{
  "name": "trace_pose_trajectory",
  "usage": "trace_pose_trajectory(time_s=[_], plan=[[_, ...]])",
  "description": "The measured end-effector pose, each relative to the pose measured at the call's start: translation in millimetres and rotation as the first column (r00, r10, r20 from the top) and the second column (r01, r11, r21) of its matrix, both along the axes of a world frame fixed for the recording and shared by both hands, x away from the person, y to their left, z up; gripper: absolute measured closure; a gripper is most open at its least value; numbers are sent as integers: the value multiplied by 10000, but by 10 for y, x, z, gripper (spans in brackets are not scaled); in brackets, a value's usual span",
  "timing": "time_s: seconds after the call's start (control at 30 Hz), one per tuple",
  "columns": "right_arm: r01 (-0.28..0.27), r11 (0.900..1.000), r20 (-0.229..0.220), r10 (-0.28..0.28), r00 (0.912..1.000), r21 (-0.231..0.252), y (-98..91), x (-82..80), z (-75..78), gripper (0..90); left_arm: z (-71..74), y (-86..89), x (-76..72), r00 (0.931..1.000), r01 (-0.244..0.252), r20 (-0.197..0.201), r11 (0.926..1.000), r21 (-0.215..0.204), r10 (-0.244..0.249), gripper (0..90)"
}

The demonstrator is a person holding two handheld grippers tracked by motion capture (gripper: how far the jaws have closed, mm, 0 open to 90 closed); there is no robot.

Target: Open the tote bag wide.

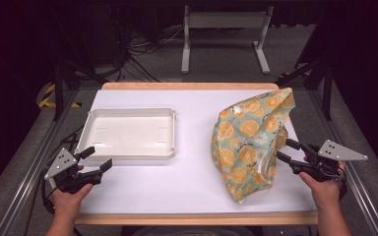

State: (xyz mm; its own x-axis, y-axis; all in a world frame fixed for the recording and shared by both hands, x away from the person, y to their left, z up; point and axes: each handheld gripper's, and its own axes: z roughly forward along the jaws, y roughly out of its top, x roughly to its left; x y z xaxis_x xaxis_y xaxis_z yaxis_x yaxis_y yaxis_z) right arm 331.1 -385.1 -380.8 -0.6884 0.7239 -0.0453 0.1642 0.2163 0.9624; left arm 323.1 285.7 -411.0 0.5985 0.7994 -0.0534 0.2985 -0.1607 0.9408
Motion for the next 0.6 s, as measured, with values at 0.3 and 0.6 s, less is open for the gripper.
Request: trace_pose_trajectory(time_s=[0.3,0.6], plan=[[133,9999,-94,-132,9999,3,1,4,-43,411,34,51,119,10000,0,-56,9998,-204,-1,198],[508,9976,-367,-490,9981,479,-73,41,-74,405,-15,84,102,9996,-153,-221,9994,-317,146,197]])
